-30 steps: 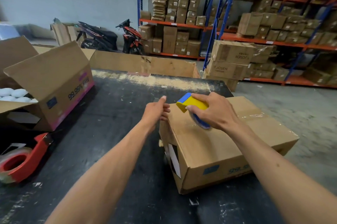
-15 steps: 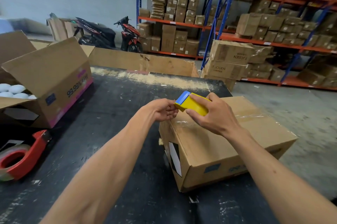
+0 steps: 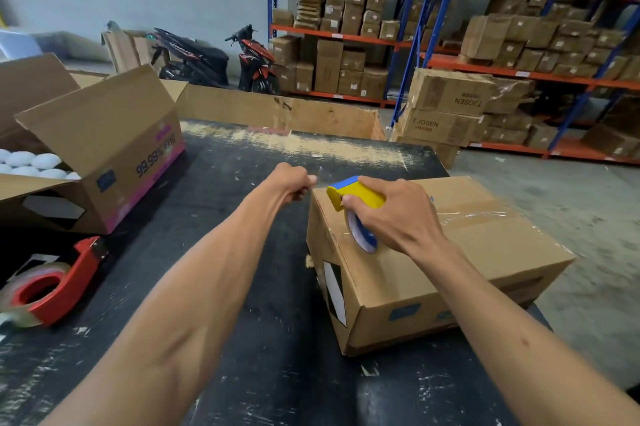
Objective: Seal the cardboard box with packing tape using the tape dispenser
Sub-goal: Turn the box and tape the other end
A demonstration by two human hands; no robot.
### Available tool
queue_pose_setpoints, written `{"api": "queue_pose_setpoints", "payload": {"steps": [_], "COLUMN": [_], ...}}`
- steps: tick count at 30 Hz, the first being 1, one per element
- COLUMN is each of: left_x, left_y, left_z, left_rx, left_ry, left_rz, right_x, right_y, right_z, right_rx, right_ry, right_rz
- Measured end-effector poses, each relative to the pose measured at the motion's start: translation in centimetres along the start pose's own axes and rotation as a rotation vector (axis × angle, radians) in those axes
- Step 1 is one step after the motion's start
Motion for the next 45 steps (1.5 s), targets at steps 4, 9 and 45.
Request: {"api": "queue_pose_setpoints", "payload": {"steps": [4, 9, 45], "left_x": [-1.8, -0.9, 6.0], "left_y": [0.0, 1.0, 2.2], "left_z": [1.4, 2.4, 0.3], "left_rx": [-0.008, -0.052, 0.435], "left_ry": [-0.011, -0.018, 0.338], "left_rz": [0.058, 0.171, 0.314], "right_x": [-0.8, -0.8, 3.8], "right_y": [0.8, 2.1, 2.3], "right_z": [-1.3, -2.3, -0.7], "right_rx": [0.011, 0.058, 0.235], "right_ry": [0.012, 0.063, 0.192], "right_rz": [0.041, -0.033, -0.092]}}
Point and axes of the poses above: each hand's wrist, its own z-axis towards the middle knuckle, its own x-axis out of the palm, y = z × x, the point moved 9 cm from there along z, towards the middle knuckle, and after that the axes turned 3 degrees about x, right-handed, at the moved point
